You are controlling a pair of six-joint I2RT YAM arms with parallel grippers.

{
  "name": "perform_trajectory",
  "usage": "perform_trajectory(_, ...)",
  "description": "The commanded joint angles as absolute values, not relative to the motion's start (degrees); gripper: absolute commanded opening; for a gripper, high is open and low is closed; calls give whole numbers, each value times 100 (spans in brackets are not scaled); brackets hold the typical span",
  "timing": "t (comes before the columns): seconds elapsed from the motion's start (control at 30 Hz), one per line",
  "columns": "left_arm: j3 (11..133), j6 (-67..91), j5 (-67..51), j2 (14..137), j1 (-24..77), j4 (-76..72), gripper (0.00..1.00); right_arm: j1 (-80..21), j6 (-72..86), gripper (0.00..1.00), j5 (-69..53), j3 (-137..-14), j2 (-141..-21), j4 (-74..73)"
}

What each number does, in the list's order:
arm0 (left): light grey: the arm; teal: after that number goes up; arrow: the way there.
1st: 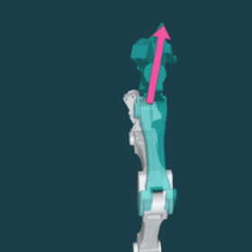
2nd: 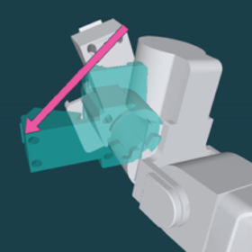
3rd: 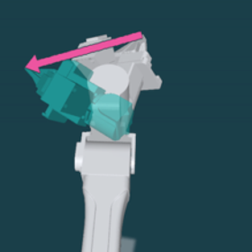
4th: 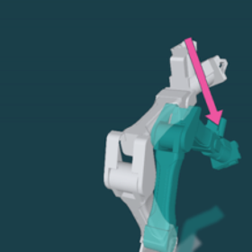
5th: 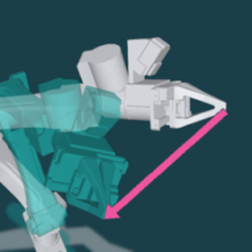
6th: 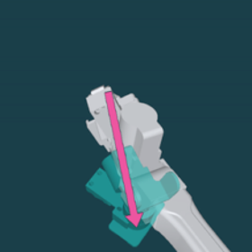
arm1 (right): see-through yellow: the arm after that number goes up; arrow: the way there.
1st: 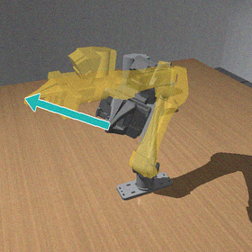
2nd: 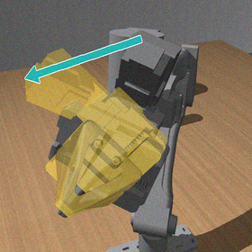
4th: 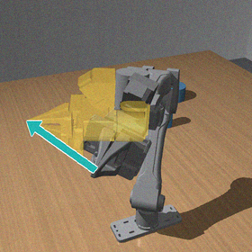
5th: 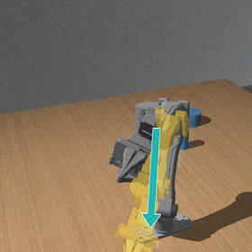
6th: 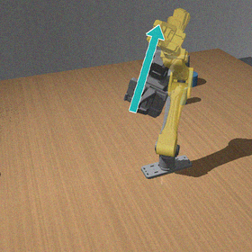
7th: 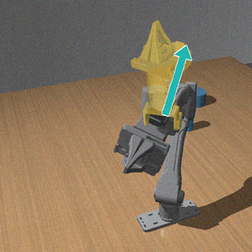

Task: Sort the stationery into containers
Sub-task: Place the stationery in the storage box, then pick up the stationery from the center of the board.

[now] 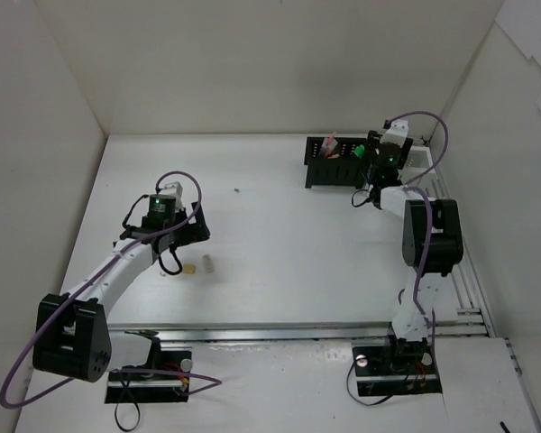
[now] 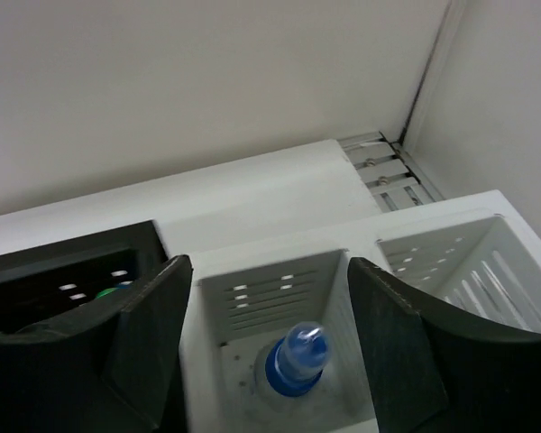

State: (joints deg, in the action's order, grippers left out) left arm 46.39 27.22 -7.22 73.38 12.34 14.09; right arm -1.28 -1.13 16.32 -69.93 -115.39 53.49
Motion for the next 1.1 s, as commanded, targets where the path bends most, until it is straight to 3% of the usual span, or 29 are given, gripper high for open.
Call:
perform_trajectory(0.0, 4773, 2690, -659, 6970, 1309, 1151, 97, -360, -114, 68, 1767, -7005, -10715, 5801)
perform_trajectory(0.13, 4711, 2593, -729, 6733, 1310, 1195, 99, -500, -132, 72, 1907, -6970, -10302, 5801)
perform_trajectory(0.23, 4720, 2409, -949, 6671, 1362, 1283, 99, -588, -27, 82, 1934, -6882, -9863, 5783)
perform_trajectory(0.27, 4702, 2373, -1001, 6653, 1362, 1344, 99, -615, -26, 96, 1925, -6769, -9740, 5783)
perform_trajectory(0.3, 4685, 2347, -1019, 6662, 1441, 1362, 100, -650, -26, 98, 1907, -6698, -9451, 5766)
perform_trajectory(0.4, 4544, 2364, -1063, 6636, 1599, 1380, 99, -843, 245, 98, 2117, -6399, -8738, 5328)
perform_trajectory(0.6, 4342, 2654, -835, 6750, 1784, 1468, 99, -1230, 1817, 98, 1952, -5846, -7411, 2379)
perform_trajectory(0.83, 4377, 2830, -450, 7242, 2179, 1345, 99, -1801, 2522, 98, 1881, -4669, -6408, 1583)
perform_trajectory(1.07, 4597, 3216, -26, 7866, 2460, 1406, 88, -2109, 2839, 98, 2311, -4351, -5950, 1011)
